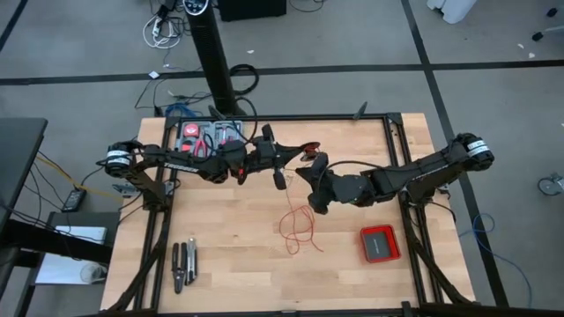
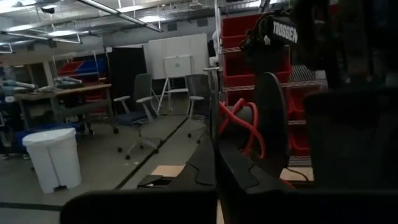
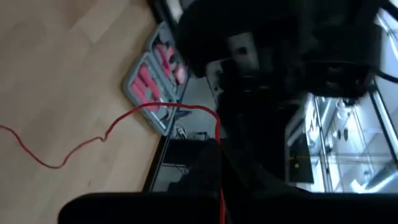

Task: Coil cords
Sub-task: Coil the red wire onto the spool

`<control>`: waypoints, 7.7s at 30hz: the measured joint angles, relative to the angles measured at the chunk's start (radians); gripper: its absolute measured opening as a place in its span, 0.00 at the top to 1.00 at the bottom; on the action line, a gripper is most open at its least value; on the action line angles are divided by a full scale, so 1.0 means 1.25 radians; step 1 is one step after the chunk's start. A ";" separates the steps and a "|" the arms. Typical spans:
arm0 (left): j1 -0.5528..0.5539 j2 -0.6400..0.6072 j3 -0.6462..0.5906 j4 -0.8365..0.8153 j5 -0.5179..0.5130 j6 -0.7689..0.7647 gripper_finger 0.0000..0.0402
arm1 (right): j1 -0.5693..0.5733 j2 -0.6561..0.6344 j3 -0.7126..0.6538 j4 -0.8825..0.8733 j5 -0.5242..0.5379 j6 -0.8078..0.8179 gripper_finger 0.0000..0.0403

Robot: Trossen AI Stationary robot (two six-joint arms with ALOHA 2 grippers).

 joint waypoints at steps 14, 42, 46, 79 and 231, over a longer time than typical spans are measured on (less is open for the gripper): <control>-0.003 0.000 0.000 0.002 -0.034 -0.031 1.00 | -0.008 -0.010 0.000 -0.012 0.009 0.332 1.00; -0.080 0.000 -0.085 0.342 -0.238 0.034 1.00 | -0.001 -0.009 0.000 0.076 0.030 0.655 1.00; -0.081 0.000 -0.098 0.391 -0.234 0.031 1.00 | -0.024 -0.009 0.000 0.087 -0.021 0.662 1.00; -0.085 -0.034 0.011 -0.127 -0.275 -0.157 1.00 | -0.063 0.007 0.000 0.038 -0.104 0.404 1.00; -0.084 -0.252 0.034 -0.404 -0.286 -0.159 1.00 | -0.089 0.162 0.000 0.008 0.106 -0.430 0.89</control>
